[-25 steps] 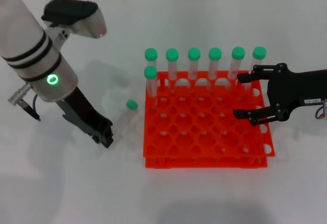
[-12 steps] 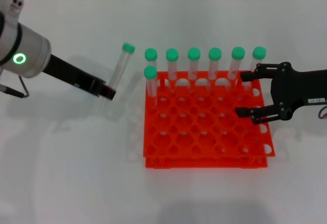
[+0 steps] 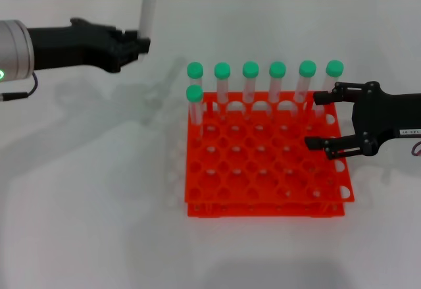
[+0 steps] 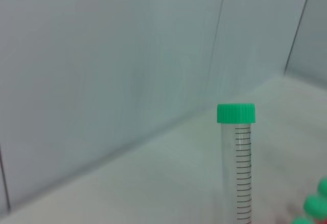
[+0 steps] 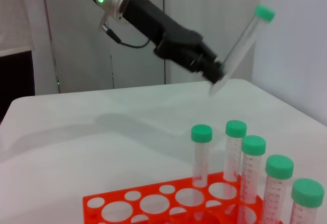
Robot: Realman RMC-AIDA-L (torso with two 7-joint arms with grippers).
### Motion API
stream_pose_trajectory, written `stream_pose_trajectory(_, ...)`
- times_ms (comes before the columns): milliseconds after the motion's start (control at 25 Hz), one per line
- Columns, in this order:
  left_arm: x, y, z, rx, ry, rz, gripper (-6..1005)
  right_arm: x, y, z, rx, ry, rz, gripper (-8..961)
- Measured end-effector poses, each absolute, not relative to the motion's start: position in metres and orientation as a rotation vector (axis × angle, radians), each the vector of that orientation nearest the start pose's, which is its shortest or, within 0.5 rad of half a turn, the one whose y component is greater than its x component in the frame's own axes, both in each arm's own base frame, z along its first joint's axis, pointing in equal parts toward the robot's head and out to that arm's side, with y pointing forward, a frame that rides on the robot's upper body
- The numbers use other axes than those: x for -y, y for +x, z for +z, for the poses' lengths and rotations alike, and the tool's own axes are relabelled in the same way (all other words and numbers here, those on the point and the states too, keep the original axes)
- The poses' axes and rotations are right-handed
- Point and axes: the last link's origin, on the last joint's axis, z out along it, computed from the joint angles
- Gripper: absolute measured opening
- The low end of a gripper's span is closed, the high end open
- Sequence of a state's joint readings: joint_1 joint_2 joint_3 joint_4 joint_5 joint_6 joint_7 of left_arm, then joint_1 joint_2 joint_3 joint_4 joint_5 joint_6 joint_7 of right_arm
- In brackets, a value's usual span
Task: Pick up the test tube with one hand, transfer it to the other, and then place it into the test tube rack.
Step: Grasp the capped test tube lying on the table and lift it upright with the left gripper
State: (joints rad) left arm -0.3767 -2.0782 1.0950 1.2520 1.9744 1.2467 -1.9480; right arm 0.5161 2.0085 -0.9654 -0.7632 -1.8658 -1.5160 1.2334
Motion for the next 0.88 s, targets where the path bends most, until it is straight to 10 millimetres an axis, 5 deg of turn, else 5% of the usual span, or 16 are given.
stream_pose_trajectory(400,-0.367,-0.196,0.029,0.363,-2.736,-0.683,201,-0.341,0.243,0.011,-0.180,-2.817,0.571,855)
stream_pose_trajectory(880,-0.388,-0.179,0.020,0.344,-2.969,-0.531,207,-0.339,0.241,0.009,-0.174,-2.805,0.613,856)
